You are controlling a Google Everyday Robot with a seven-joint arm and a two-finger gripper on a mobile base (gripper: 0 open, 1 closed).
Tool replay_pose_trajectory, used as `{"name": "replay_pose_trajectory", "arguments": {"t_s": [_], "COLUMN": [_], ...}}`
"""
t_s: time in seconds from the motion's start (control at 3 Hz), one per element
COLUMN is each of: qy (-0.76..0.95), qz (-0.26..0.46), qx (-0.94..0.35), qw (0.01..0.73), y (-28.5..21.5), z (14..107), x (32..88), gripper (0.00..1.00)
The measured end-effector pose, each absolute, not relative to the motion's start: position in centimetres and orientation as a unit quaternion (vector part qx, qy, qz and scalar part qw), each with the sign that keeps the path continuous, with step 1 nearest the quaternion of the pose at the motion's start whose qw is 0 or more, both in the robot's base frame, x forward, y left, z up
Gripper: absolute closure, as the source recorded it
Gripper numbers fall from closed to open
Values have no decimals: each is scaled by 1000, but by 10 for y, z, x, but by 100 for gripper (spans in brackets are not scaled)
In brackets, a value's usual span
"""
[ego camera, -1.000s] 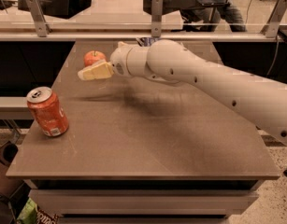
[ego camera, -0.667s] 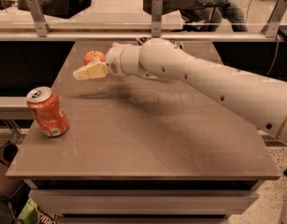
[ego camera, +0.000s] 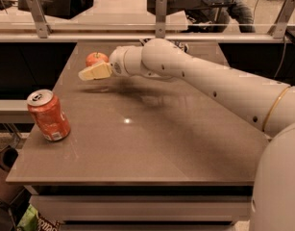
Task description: Pick apple
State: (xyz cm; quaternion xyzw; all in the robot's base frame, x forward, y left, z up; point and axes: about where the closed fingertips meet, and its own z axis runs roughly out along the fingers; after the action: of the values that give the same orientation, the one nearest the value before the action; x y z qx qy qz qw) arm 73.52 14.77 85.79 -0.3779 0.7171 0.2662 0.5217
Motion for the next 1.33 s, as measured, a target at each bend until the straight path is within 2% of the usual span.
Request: {"name": "replay_pose_trajectory", "arguments": {"t_s": [0.33,1.33], "qy": [719,718], "qz": [275,279], "qx": [-367,-370], "qw": [522,520], "y": [148,155], "z": [848,846], "x": [746,744], "gripper": [17,88]}}
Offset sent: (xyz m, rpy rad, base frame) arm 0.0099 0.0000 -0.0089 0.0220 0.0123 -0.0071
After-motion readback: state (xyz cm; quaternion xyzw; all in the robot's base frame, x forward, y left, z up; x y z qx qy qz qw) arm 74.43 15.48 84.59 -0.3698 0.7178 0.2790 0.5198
